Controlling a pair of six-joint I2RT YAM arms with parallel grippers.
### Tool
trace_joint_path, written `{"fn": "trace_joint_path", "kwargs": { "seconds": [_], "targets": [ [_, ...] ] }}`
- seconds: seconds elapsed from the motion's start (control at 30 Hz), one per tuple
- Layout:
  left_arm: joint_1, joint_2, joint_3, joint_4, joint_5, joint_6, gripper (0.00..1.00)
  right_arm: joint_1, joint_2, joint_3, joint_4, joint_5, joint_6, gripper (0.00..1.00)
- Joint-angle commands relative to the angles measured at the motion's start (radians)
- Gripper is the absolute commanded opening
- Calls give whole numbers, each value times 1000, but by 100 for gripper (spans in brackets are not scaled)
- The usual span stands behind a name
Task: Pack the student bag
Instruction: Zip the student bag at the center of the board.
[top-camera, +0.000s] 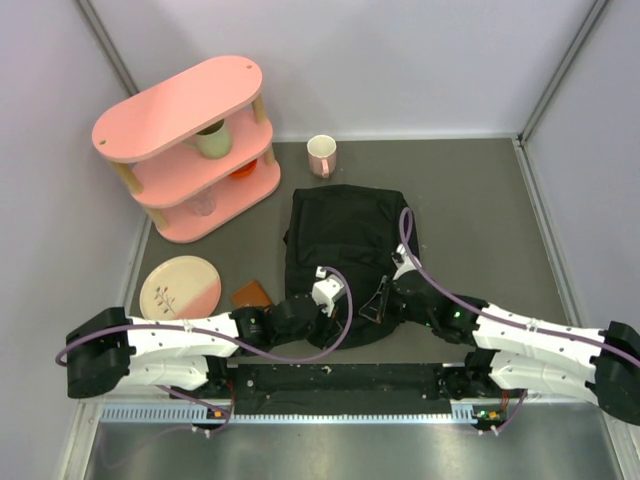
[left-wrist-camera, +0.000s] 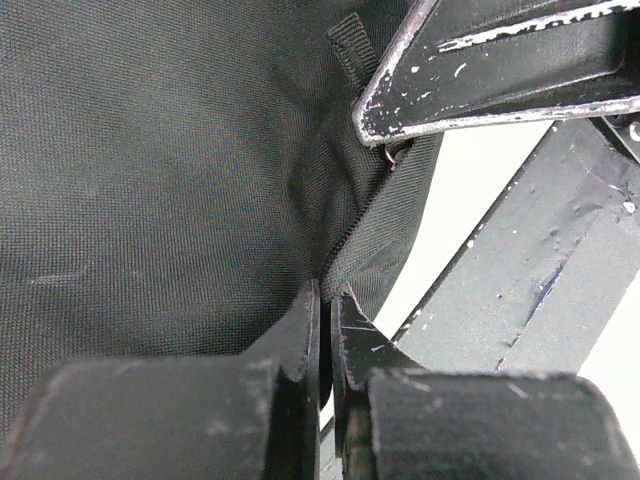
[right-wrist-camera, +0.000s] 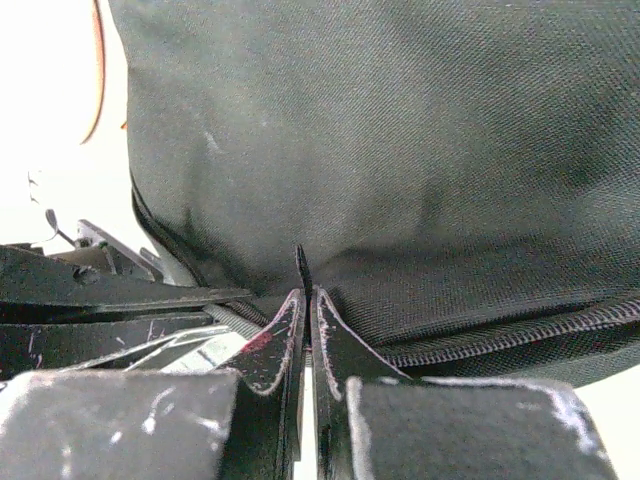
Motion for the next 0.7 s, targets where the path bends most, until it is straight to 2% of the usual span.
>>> {"fn": "trace_joint_path", "kwargs": {
  "seconds": [0.0, 0.23, 0.47, 0.67],
  "targets": [
    [-1, -38, 0, 40, -29, -16, 0, 4, -25, 2, -75, 88, 22, 0],
    [-1, -92, -42, 26, -60, -32, 0, 6, -256, -59, -224, 272, 107, 0],
    [-2, -120, -54, -6, -78, -32, 0, 4, -335, -76, -307, 371, 157, 0],
    [-2, -130, -66, -20, -74, -53, 0, 4, -339, -64, -352, 413, 180, 0]
  ]
}}
